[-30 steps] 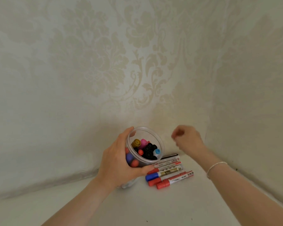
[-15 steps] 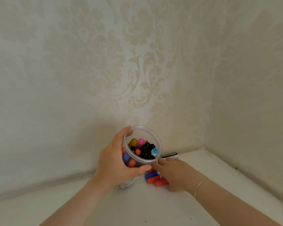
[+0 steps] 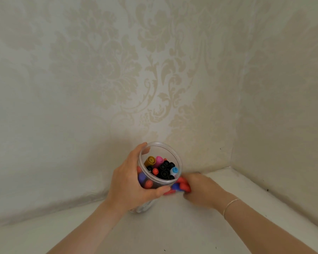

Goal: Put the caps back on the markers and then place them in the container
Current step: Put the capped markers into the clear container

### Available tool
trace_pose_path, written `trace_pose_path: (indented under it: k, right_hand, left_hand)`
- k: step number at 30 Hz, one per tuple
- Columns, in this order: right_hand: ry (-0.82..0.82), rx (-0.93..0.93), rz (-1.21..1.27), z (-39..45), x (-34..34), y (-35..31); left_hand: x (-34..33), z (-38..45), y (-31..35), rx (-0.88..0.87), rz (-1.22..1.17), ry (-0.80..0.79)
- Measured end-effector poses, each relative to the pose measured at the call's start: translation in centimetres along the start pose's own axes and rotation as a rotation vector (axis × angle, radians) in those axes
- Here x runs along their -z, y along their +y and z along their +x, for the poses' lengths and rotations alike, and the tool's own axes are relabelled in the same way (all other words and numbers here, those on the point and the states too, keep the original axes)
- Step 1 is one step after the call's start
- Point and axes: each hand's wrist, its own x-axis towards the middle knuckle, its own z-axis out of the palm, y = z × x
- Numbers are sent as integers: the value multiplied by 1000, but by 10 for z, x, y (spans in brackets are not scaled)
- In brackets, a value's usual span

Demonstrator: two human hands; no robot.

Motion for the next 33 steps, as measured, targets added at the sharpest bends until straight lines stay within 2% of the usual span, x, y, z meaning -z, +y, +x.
trace_pose_path:
  k: [4,6,9,14,17,23,29,33]
  right_hand:
    - [509,-211,645,0,54,-20]
    - [637,-172,873,0,89,-36]
    - [728,-44,982,-4,130,-60]
    - [663,75,1088,-12,136,-96]
    - [634,44,1091,-11,115,-106]
    - [690,-38,1169,0,101,-113]
    - [630,13,1158,2,95,-119]
    - [520,-29,1317,-2,90,-120]
  left_hand:
    - [1,0,-1,-6,-7,1]
    - [1,-1,-2,-9,-19,-1]
    - [2,-2,-3,-6,-35,-3]
    - [2,-2,-4,-9,-22,-5]
    - [2,-2,-2,-12,-12,2]
    - [2,-1,2,-22,-8,9]
    - [0,0,2,-6,-4,10]
    - [1,-2,0,-1,-16,33]
